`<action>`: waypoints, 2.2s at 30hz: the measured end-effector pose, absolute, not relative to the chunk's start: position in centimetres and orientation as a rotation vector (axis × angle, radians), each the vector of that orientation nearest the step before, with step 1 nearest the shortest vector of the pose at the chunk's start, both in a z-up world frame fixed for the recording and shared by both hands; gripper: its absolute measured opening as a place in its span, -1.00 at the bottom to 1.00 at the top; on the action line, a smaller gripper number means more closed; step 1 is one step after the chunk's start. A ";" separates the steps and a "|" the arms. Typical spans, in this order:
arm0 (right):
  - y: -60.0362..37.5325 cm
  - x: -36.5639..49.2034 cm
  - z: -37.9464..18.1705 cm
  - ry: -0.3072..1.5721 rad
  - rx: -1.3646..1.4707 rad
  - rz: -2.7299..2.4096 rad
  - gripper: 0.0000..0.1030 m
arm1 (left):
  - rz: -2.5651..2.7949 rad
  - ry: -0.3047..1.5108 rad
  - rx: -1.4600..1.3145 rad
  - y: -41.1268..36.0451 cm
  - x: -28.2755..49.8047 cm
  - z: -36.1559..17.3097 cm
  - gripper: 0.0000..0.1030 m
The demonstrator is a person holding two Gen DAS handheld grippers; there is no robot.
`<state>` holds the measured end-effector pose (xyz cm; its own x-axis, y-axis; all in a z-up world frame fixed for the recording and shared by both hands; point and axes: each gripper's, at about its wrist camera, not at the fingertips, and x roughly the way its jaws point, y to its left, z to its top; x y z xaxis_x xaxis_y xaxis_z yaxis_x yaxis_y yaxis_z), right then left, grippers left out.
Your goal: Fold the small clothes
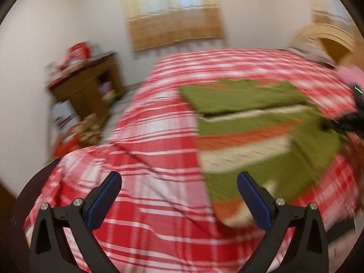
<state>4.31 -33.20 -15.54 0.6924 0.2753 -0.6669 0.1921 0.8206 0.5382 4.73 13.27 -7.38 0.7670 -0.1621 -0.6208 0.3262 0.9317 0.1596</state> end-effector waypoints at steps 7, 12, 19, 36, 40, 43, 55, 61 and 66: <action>-32.8 4.6 -15.6 0.827 0.582 0.046 -0.80 | -0.555 0.648 0.327 9.0 2.7 -8.4 1.00; -32.9 4.6 -15.8 0.827 0.590 0.047 -0.80 | -0.558 0.654 0.481 7.3 1.5 -9.8 1.00; -33.3 4.8 -16.0 0.831 0.612 0.054 -0.80 | -0.583 0.717 0.607 9.7 -0.2 -10.7 1.00; -33.7 4.9 -16.3 0.831 0.646 0.065 -0.80 | -0.531 0.540 0.812 3.1 -2.0 -14.6 0.89; -33.7 5.0 -16.3 0.828 0.657 0.066 -0.80 | -0.553 0.513 0.709 3.8 -1.4 -13.3 0.70; -33.7 5.1 -16.3 0.828 0.666 0.065 -0.80 | -0.577 0.613 0.605 3.9 1.4 -13.4 0.45; -34.0 5.3 -16.5 0.833 0.688 0.074 -0.80 | -0.798 0.699 0.725 6.4 -3.1 -13.3 0.41; -34.2 5.2 -16.7 0.828 0.704 0.071 -0.79 | -0.785 0.638 0.988 3.9 -4.6 -15.8 0.39; -34.3 5.2 -16.8 0.828 0.711 0.072 -0.79 | -0.809 0.573 1.035 3.2 -4.9 -15.5 0.21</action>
<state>5.17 -34.34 -16.77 0.6877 0.3247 -0.6493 0.2074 0.7692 0.6044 -4.94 3.19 -15.54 0.5873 -0.3102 -0.7475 0.8081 0.2755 0.5206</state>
